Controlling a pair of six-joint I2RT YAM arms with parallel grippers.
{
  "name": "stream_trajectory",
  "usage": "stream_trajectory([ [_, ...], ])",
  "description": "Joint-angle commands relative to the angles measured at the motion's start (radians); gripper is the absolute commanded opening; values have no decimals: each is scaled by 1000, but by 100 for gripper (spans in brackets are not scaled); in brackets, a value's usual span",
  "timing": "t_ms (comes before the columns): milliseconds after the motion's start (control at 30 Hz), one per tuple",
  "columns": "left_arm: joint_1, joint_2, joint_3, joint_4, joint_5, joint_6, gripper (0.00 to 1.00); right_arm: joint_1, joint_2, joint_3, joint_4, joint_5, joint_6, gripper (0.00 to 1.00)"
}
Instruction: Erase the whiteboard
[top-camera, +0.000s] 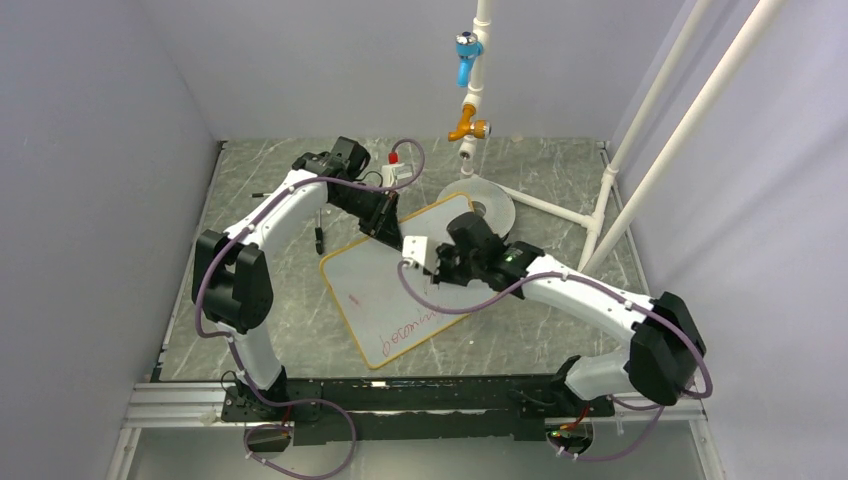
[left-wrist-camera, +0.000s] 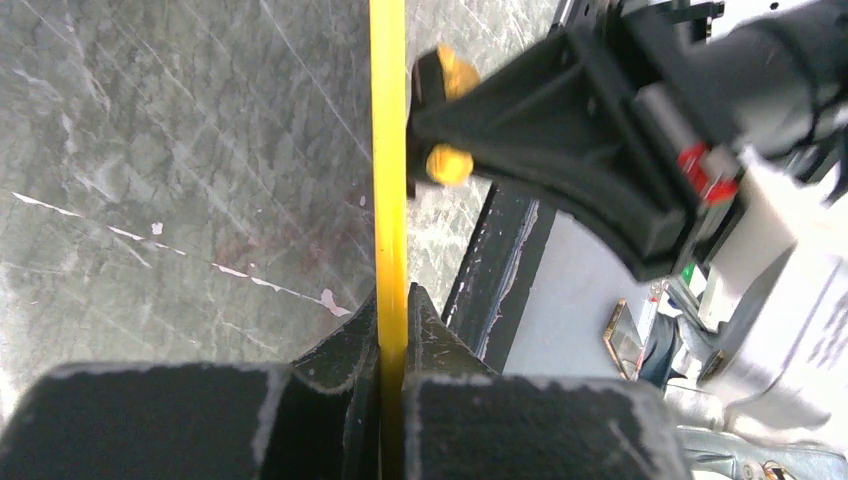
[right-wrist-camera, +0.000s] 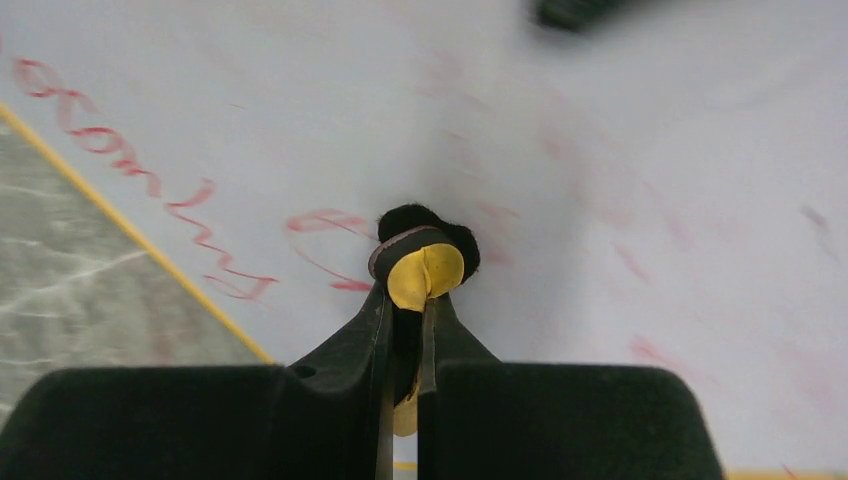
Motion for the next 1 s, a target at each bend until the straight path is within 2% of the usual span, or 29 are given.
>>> stream_trajectory([
  [0, -17, -67, 4, -25, 104, 8, 0, -71, -40, 4, 76, 61, 9, 0],
  [133, -17, -64, 4, -25, 101, 8, 0, 4, -28, -19, 28, -43, -20, 0],
  [300, -17, -65, -2, -27, 93, 11, 0, 148, 20, -28, -24, -70, -77, 0],
  [400, -17, -67, -6, -27, 92, 13, 0, 132, 24, -21, -5, -34, -60, 0],
  [700, -19, -65, -4, -23, 101, 9, 0, -75, -61, -13, 107, 82, 47, 0],
  [867, -19, -58, -4, -25, 101, 12, 0, -66, -60, -23, 70, 31, 17, 0],
  [967, -19, -58, -3, -25, 99, 12, 0, 6, -59, -51, 9, -42, -51, 0],
])
